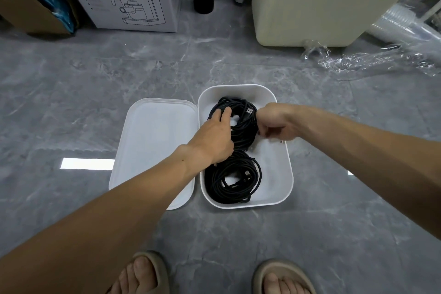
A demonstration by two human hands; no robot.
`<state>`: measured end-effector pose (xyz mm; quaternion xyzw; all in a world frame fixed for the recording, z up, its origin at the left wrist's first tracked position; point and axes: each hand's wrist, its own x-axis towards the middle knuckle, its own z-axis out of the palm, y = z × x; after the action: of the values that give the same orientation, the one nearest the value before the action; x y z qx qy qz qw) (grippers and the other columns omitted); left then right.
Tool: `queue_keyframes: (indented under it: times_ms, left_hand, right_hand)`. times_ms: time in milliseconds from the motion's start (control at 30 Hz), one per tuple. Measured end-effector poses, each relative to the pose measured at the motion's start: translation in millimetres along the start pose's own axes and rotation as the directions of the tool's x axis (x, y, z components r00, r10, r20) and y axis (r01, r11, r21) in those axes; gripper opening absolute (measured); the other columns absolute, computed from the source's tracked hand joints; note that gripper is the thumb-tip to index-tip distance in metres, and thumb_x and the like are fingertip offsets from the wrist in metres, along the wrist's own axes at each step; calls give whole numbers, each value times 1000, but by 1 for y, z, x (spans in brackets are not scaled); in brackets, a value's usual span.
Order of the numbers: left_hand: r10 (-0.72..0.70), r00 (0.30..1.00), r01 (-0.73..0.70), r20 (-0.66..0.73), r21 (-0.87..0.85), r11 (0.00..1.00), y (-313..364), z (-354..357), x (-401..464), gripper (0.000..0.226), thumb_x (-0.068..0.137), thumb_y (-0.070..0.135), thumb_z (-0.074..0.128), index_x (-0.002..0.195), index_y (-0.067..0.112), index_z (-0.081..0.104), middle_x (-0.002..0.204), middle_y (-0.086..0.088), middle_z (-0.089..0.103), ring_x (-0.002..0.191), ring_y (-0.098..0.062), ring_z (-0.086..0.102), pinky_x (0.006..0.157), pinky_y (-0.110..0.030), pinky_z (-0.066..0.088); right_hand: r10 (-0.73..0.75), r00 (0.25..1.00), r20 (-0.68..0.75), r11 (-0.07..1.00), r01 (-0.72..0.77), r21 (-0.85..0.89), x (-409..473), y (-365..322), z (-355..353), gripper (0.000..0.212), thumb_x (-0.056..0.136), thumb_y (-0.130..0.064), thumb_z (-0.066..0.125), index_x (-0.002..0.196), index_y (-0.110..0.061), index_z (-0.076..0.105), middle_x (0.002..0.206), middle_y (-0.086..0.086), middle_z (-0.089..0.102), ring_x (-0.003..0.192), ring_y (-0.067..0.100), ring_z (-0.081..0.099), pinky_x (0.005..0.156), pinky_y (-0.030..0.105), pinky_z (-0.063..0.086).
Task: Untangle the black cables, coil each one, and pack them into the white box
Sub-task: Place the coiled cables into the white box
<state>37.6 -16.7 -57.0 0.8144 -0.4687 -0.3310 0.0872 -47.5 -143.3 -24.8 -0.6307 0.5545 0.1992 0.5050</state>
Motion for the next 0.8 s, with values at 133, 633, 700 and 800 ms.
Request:
queue_keyframes:
  times_ms: [133,633,700,800]
  left_hand:
    - [-5,998,3,-55,-33,999,0,-1,0,83,92,13,56,157,14,4,158,-10,13,136,-32,34,102,-31,35]
    - [-91,881,9,-465,-175,985,-56,-34,-23,27,95,15,51,118,16,66,123,1,58,107,-16,59,90,-18,35]
    - [-145,885,77,-443,-168,983,-73,-36,-25,28,94,14,53,118,14,67,125,-4,60,108,-22,61,95,-25,39]
    - [-252,890,203,-379,-165,965,-103,-36,-32,30,94,14,54,122,13,65,131,-8,59,111,-26,60,98,-32,41]
  right_hand:
    - [-48,997,64,987,57,-148,-5,-16,-10,21,95,7,39,87,-8,52,76,1,35,64,16,38,89,29,52]
    - [-804,594,8,425,584,-692,-16,-21,50,37,97,-20,46,130,-8,55,133,11,50,127,30,44,106,41,36]
    - [-827,561,44,365,594,-717,-17,-24,63,38,97,-20,47,131,-8,55,135,10,50,126,29,44,105,39,35]
    - [-862,492,121,234,598,-766,-17,-28,79,37,97,-20,48,129,-5,59,134,12,52,123,32,47,104,39,34]
